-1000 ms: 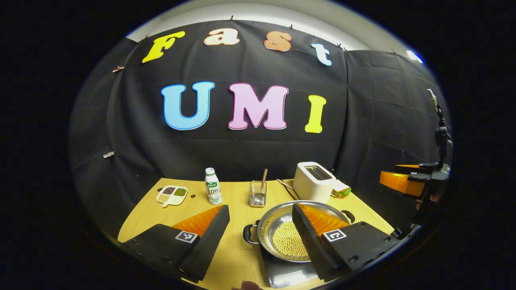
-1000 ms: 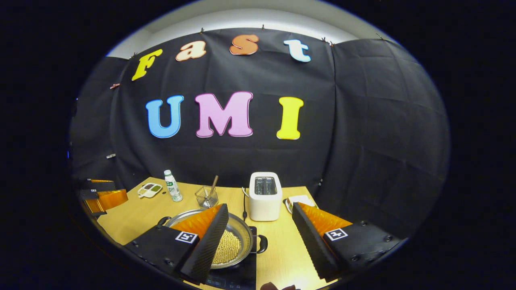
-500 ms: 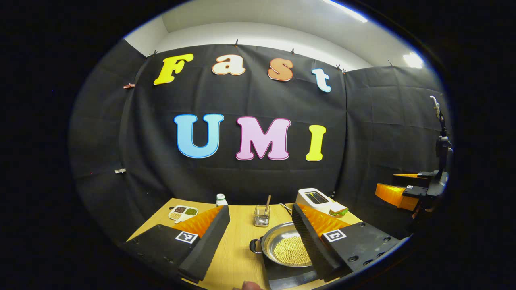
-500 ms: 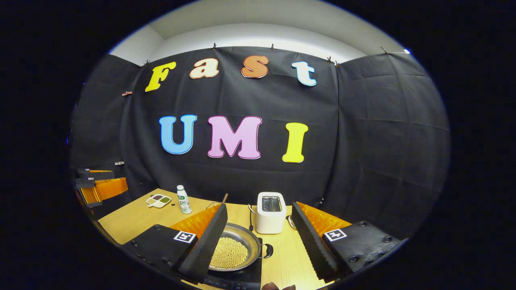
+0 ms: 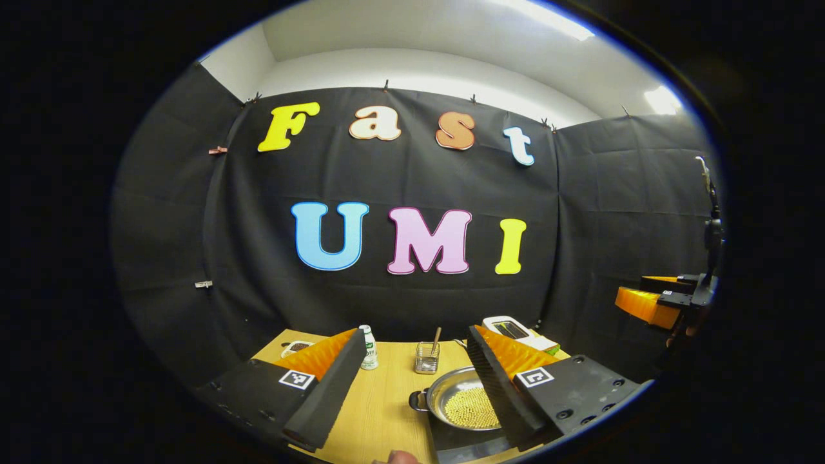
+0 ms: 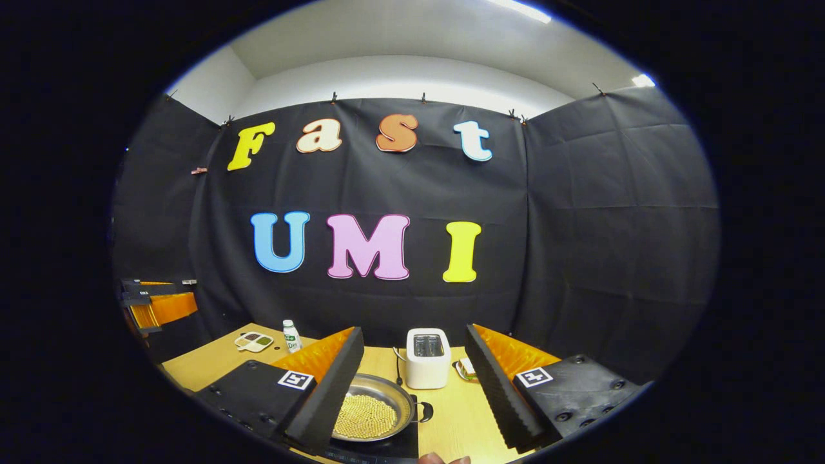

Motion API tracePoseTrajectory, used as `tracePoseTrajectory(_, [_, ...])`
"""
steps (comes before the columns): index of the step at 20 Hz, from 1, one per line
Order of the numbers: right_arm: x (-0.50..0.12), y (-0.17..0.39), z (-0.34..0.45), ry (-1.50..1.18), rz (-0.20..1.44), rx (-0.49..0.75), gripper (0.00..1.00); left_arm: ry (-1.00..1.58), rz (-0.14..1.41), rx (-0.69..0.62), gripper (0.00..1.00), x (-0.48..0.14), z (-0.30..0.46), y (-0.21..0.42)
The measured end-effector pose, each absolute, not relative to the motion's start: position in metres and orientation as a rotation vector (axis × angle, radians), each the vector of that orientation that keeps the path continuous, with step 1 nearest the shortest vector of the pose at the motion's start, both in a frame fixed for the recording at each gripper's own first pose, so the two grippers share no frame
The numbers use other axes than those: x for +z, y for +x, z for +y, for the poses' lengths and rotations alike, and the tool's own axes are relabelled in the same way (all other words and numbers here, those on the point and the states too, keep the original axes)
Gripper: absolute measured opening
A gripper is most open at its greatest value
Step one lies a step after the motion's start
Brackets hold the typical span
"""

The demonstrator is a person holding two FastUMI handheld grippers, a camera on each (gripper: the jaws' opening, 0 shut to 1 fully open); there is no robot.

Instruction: First push the handle of the pot to place it horizontally, then grasp the pot with both hands and set it on the induction cooktop.

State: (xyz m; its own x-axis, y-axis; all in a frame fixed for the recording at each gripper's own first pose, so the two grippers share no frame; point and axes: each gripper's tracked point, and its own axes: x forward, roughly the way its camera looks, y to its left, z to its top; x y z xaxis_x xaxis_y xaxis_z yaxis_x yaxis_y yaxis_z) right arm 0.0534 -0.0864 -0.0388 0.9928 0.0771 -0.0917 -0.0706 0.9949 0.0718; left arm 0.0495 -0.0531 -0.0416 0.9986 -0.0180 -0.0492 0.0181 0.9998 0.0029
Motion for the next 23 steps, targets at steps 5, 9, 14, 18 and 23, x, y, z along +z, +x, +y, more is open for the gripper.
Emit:
tracePoseTrajectory(5, [-0.035, 0.052, -0.093, 0.066, 0.081, 0.047, 0.98, -0.003, 0.032, -0.043, 0.94, -0.039, -0.066, 0.055])
tracePoseTrajectory(9, [-0.038, 0.051, -0.100, 0.057, 0.078, 0.022, 0.98, 0.011, 0.042, -0.065, 0.98, -0.042, -0.075, 0.066])
tracePoseTrajectory(14, [-0.042, 0.051, -0.120, 0.071, 0.088, -0.057, 0.98, -0.013, 0.035, -0.085, 0.98, -0.043, -0.084, 0.082])
tracePoseTrajectory(18, [-0.043, 0.046, -0.131, 0.072, 0.088, -0.093, 0.98, -0.009, 0.051, -0.101, 0.98, -0.046, -0.089, 0.094])
tracePoseTrajectory(23, [-0.047, 0.046, -0.137, 0.056, 0.088, -0.114, 0.98, 0.022, 0.048, -0.127, 0.98, -0.045, -0.099, 0.101])
